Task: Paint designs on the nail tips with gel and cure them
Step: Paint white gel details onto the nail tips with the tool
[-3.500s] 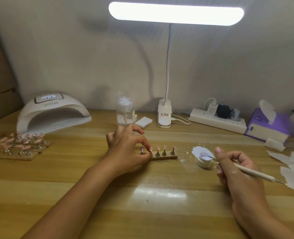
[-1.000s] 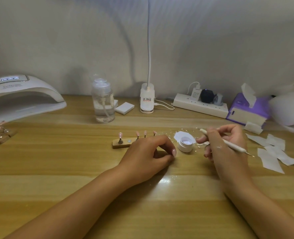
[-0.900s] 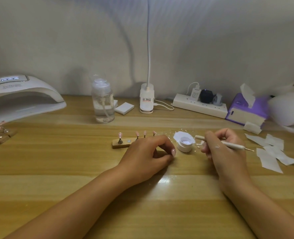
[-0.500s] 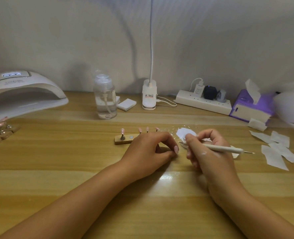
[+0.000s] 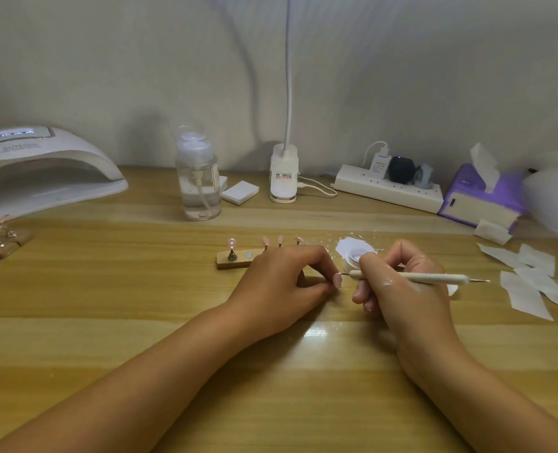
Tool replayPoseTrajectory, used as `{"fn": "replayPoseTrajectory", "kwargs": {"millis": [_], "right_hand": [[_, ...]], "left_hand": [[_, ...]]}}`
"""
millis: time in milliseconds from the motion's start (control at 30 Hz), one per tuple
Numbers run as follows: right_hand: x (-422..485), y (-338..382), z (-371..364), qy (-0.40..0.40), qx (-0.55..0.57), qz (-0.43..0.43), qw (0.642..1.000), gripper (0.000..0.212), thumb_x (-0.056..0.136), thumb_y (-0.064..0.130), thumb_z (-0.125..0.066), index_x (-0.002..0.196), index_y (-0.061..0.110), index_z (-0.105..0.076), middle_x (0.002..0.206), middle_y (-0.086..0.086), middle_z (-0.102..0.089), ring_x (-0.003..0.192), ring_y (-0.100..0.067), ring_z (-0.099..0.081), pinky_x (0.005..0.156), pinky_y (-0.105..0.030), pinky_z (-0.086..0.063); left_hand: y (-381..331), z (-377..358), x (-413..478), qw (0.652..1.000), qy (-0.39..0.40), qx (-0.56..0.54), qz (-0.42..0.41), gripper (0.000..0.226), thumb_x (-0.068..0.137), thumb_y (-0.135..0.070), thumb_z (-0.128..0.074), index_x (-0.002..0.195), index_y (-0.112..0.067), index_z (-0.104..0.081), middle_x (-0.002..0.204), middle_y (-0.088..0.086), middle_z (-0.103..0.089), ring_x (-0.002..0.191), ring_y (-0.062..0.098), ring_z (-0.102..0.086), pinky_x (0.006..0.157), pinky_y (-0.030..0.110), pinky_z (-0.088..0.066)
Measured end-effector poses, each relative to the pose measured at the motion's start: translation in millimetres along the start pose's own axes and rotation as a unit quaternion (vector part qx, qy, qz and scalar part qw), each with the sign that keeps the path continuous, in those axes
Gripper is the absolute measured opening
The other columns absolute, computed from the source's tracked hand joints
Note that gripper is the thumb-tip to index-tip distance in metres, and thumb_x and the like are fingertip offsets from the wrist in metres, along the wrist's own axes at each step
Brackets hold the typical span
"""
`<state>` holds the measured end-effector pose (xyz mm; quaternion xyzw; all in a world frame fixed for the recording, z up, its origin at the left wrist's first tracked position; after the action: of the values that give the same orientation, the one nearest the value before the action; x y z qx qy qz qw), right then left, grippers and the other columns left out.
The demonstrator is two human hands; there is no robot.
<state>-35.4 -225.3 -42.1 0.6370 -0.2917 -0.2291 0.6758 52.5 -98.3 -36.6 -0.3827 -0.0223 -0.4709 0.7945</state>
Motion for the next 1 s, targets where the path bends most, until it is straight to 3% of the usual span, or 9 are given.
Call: {"fn": "replayPoseTrajectory", "kwargs": {"millis": [133, 233, 400, 700, 867, 933, 1000], "right_hand": [[-0.5, 0.1, -0.8, 0.003, -0.006, -0.001, 1.0, 0.025, 0.08, 0.016, -0.065, 0.065, 0.016, -0.045, 0.049, -0.009, -0.063, 0.039, -0.01, -0.049, 0.04, -0.022, -0.038], [-0.7, 0.6, -0.8, 0.005, -0.001, 0.003, 1.0, 0.025, 0.082, 0.013, -0.064, 0.065, 0.015, -0.045, 0.049, -0.01, -0.063, 0.039, -0.011, -0.048, 0.041, -0.02, -0.039], [-1.0, 1.3, -1.1, 0.011, 0.0, 0.005, 1.0, 0.026, 0.083, 0.011, -0.064, 0.066, 0.014, -0.046, 0.049, -0.011, -0.063, 0.038, -0.01, -0.048, 0.04, -0.019, -0.039], [-0.4, 0.5, -1.1, 0.009, -0.001, 0.009, 1.0, 0.027, 0.083, 0.01, -0.065, 0.064, 0.014, -0.045, 0.049, -0.011, -0.063, 0.038, -0.011, -0.048, 0.04, -0.019, -0.039], [-0.2, 0.6, -1.5, 0.007, 0.007, 0.014, 1.0, 0.029, 0.083, 0.007, -0.063, 0.062, 0.015, -0.044, 0.048, -0.012, -0.061, 0.037, -0.011, -0.047, 0.039, -0.017, -0.038], [-0.2, 0.6, -0.7, 0.001, 0.017, 0.012, 1.0, 0.031, 0.082, 0.009, -0.064, 0.06, 0.018, -0.045, 0.048, -0.011, -0.061, 0.037, -0.011, -0.047, 0.039, -0.017, -0.038], [-0.5, 0.3, 0.0, -0.001, 0.019, 0.011, 1.0, 0.032, 0.082, 0.01, -0.064, 0.058, 0.02, -0.045, 0.048, -0.012, -0.061, 0.037, -0.011, -0.047, 0.039, -0.018, -0.037]], "left_hand": [[0.0, 0.0, -0.5, 1.0, 0.0, -0.002, -0.002, 0.029, 0.083, -0.017, -0.071, 0.076, -0.042, -0.057, 0.062, -0.045, -0.051, 0.059, -0.002, -0.052, 0.074, -0.007, -0.018], [0.1, -0.4, 0.0, 1.0, 0.003, -0.005, -0.001, 0.028, 0.083, -0.018, -0.071, 0.076, -0.042, -0.058, 0.062, -0.042, -0.052, 0.058, 0.0, -0.051, 0.081, 0.007, -0.029], [0.4, 0.1, 0.1, 1.0, 0.004, 0.002, 0.006, 0.024, 0.083, -0.018, -0.071, 0.078, -0.039, -0.06, 0.062, -0.043, -0.052, 0.059, -0.001, -0.052, 0.075, -0.011, -0.012], [-1.0, 0.5, 0.1, 1.0, 0.003, 0.006, 0.002, 0.023, 0.083, -0.017, -0.07, 0.078, -0.038, -0.061, 0.06, -0.045, -0.051, 0.057, -0.003, -0.052, 0.075, -0.013, -0.01], [-0.6, 0.7, -0.1, 1.0, 0.001, 0.001, 0.007, 0.023, 0.084, -0.018, -0.071, 0.078, -0.038, -0.061, 0.06, -0.043, -0.052, 0.057, 0.0, -0.052, 0.081, -0.004, -0.017], [-0.9, 0.2, -0.1, 1.0, 0.002, -0.007, 0.005, 0.021, 0.084, -0.018, -0.071, 0.078, -0.036, -0.062, 0.06, -0.043, -0.051, 0.057, -0.002, -0.052, 0.087, 0.006, -0.026], [-1.7, 0.1, 0.1, 1.0, 0.002, -0.012, 0.0, 0.02, 0.084, -0.018, -0.071, 0.079, -0.035, -0.062, 0.059, -0.044, -0.051, 0.055, -0.003, -0.051, 0.079, 0.021, -0.038]]}}
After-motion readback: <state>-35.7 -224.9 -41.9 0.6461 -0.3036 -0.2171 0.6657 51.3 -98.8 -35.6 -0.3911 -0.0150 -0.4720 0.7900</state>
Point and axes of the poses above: each hand's wrist, its own x-axis towards the middle knuckle, its own z-axis out of the back of the hand, y = z × x, the point moved 4 cm from there along x, towards the middle knuckle
